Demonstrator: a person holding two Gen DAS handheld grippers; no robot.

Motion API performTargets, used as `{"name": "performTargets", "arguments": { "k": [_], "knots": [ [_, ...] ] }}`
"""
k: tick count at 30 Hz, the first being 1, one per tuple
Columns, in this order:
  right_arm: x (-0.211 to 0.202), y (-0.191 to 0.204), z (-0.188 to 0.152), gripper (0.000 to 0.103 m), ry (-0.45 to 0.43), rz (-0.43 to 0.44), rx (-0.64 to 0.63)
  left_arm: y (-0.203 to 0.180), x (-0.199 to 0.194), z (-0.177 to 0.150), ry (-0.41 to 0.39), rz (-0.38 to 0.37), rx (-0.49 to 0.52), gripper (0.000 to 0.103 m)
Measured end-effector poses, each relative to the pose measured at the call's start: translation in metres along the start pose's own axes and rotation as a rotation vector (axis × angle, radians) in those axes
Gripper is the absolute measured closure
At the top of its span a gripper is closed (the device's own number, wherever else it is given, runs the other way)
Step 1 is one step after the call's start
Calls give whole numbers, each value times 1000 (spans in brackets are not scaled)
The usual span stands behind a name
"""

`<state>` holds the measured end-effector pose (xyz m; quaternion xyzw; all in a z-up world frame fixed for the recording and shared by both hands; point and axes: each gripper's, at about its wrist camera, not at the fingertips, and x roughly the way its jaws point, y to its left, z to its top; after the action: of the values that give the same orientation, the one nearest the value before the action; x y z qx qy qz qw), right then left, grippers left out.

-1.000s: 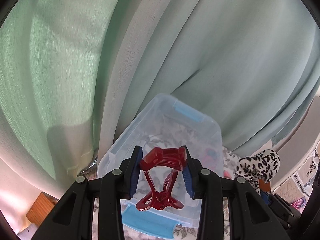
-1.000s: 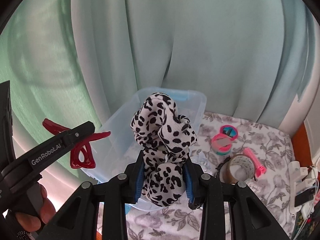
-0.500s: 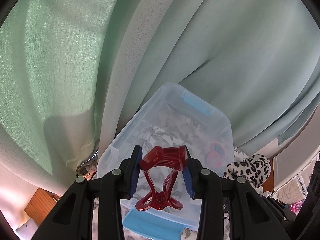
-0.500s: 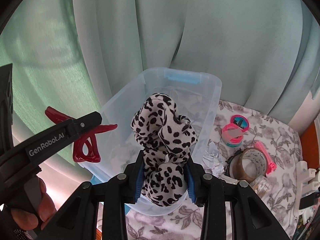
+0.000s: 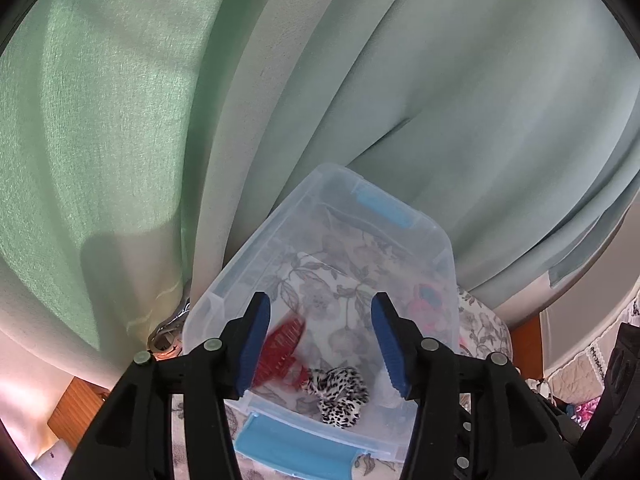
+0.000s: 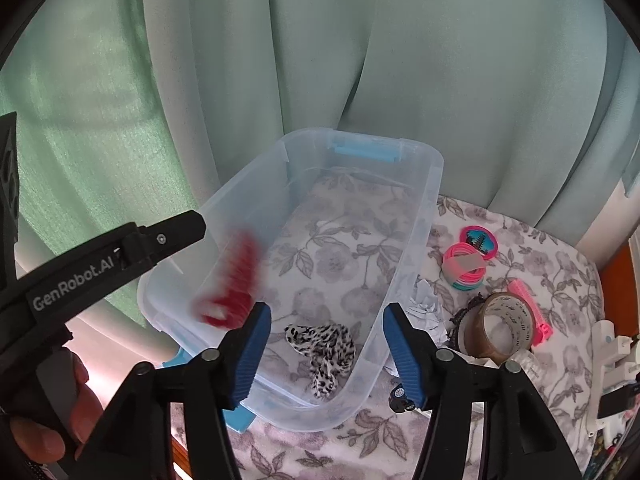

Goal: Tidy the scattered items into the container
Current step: 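Carry both items over the clear box and open both tools to drop them, then move both tools back toward the black toy car and cotton swab bag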

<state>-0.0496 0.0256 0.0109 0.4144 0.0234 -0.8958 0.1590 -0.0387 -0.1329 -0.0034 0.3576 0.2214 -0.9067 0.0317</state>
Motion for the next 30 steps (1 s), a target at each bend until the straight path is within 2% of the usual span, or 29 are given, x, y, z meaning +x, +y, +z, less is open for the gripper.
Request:
{"name": "performTargets", "arguments": {
  "k": [13,22,30],
  "knots": [
    [-18,-13,-5,40,-32,-16,49,-13,-13,-2,3,-3,19,48],
    [-40,-39,-16,40,-78,-25,124,-44,-28,-9,-3,-11,81,47],
    [-66,-69,-30,40,-134,-20,203,-85,-43,-21,-1,-20,180,47]
  ]
}}
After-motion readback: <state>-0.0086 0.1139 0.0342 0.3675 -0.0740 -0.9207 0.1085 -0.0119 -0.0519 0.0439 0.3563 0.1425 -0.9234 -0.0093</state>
